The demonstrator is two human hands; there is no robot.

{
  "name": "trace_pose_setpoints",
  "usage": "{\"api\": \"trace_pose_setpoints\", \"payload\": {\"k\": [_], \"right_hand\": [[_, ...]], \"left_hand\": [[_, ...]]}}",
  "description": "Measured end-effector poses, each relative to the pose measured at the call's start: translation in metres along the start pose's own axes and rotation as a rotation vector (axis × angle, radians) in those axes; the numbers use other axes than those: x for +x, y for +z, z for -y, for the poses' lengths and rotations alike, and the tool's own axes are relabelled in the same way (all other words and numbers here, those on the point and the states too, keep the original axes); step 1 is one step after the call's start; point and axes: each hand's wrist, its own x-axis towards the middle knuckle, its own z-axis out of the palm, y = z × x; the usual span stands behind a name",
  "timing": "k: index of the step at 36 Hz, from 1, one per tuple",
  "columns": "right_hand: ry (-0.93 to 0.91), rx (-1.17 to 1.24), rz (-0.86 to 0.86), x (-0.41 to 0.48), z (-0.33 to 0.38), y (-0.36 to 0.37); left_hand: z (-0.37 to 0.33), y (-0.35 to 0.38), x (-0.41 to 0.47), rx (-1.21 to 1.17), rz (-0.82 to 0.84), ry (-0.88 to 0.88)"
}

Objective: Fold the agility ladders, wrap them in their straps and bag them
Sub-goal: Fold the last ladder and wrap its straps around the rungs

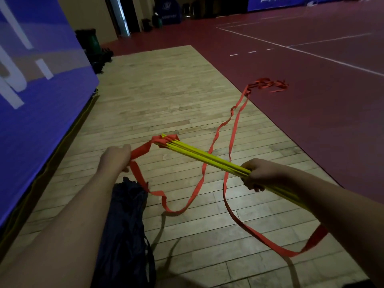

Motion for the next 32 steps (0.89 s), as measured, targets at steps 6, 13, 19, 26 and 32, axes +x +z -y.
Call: {"api": "trace_pose_setpoints", "payload": {"k": [6, 13, 19, 26, 32], "right_hand": [[-0.026, -0.037, -0.081, 0.005, 0.013, 0.012], [-0.126, 0.06, -0.136, 0.0, 0.046, 0.038], [-0.208, -0.1, -0.192, -0.013, 0.079, 0.059], [-0.258, 0.135, -0.223, -0.027, 0.093, 0.062], [-0.252, -0.033, -0.223, -0.025, 0.094, 0.067]], "left_hand": [[-0.008, 0.012, -0.011, 0.148, -0.082, 0.102], [-0.04, 0.032, -0.065, -0.753, 0.622, -0.038], [-0.046, 0.051, -0.072, -1.023, 0.531, 0.054], [-0.055, 0.05, -0.08, -1.464, 0.45, -0.076], [-0.057, 0.052, -0.079, -1.48, 0.383, -0.111]]}}
